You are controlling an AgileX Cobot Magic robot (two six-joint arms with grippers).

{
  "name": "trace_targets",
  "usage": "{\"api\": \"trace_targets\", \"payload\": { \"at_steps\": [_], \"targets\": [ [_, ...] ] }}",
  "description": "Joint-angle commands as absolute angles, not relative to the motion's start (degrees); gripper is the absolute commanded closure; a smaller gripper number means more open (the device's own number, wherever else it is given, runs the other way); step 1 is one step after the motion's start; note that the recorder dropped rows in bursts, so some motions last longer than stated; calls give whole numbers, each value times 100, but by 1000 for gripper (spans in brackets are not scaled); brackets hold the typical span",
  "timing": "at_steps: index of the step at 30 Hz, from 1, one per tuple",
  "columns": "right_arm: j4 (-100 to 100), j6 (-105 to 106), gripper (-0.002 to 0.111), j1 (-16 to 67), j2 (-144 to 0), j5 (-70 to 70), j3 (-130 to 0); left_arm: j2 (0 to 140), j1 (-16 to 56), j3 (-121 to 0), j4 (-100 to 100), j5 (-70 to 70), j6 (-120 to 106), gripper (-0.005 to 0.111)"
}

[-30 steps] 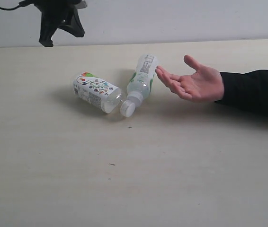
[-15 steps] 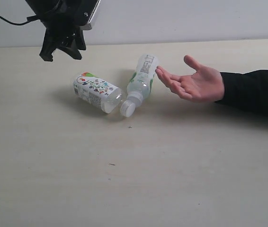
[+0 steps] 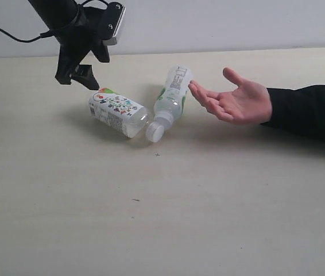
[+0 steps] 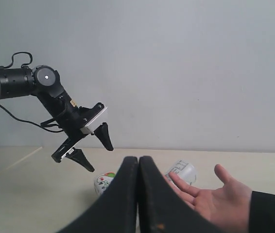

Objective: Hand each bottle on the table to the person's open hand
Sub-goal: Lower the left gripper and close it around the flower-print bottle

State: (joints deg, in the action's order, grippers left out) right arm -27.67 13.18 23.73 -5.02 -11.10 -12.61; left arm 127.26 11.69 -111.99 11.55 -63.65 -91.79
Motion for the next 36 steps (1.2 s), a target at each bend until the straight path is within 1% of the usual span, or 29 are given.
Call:
{"api": "trace_targets", "payload": {
  "at_steps": [1, 7, 16, 24, 36],
  "targets": [
    [-2787, 1323, 108, 2394, -474, -1109, -1240, 12793, 1318, -11113, 1129, -6232, -9283, 38],
    [-2787, 1323, 108, 2394, -474, -1109, -1240, 12933, 1439, -11113, 1129, -6159, -9283, 38],
    [-2787, 1323, 108, 2394, -474, -1109, -1240, 13060, 1441, -11113, 1025, -6294, -9260, 38],
    [-2787, 1323, 108, 2394, -474, -1109, -1240, 13385, 1450, -11113, 989, -6067, -9260, 38],
    [-2787, 1323, 108, 2394, -474, -1109, -1240, 13398, 1543, -11113, 1083, -6110, -9620, 37]
  ]
}}
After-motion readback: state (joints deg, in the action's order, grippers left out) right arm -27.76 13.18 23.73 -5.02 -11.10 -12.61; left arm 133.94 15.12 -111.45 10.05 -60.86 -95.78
